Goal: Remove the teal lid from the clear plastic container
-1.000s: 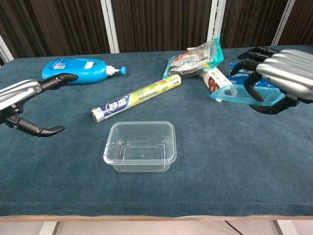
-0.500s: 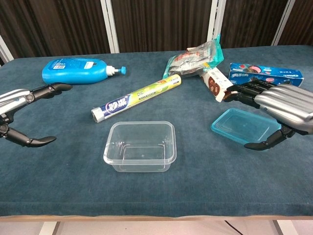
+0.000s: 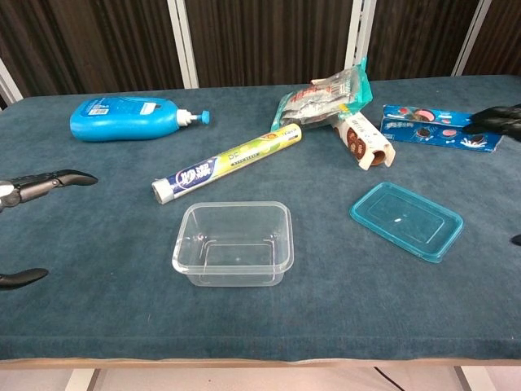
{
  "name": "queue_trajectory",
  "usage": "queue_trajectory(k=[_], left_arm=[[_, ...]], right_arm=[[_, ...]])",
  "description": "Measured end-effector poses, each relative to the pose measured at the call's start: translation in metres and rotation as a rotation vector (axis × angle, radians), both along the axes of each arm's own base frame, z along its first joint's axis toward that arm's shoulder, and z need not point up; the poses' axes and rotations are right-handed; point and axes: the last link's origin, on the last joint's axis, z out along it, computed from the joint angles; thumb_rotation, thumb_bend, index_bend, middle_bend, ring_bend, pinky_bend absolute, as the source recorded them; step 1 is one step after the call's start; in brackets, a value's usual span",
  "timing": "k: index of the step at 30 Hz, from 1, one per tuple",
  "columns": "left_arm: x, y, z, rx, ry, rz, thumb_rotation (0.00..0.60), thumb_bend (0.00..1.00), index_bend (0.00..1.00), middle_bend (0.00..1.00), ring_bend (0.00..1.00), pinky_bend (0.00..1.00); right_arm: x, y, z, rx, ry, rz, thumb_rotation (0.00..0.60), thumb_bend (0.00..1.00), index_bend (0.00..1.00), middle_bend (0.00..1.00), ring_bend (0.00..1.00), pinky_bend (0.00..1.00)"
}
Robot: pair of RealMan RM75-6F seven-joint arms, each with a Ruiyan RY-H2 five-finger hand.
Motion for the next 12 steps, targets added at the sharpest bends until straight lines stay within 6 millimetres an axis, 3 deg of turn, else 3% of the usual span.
queue_trajectory(k=[6, 12], left_arm=[[-0.016, -0.032, 0.021, 0.151, 0.075, -0.013, 0.6, 0.32, 0.0, 0.0, 0.0, 0.0], [-0.02, -0.056, 0.032, 0.246, 0.118, -0.047, 0.6, 0.32, 0.0, 0.0, 0.0, 0.0]], right_arm=[[-0.036, 0.058, 0.036, -0.137, -0.045, -0.157, 0.413, 0.06, 0.0, 0.0, 0.0, 0.0], [-0.051, 0.074, 0.052, -0.183, -0.074, -0.202, 0.413, 0.06, 0.0, 0.0, 0.0, 0.0]])
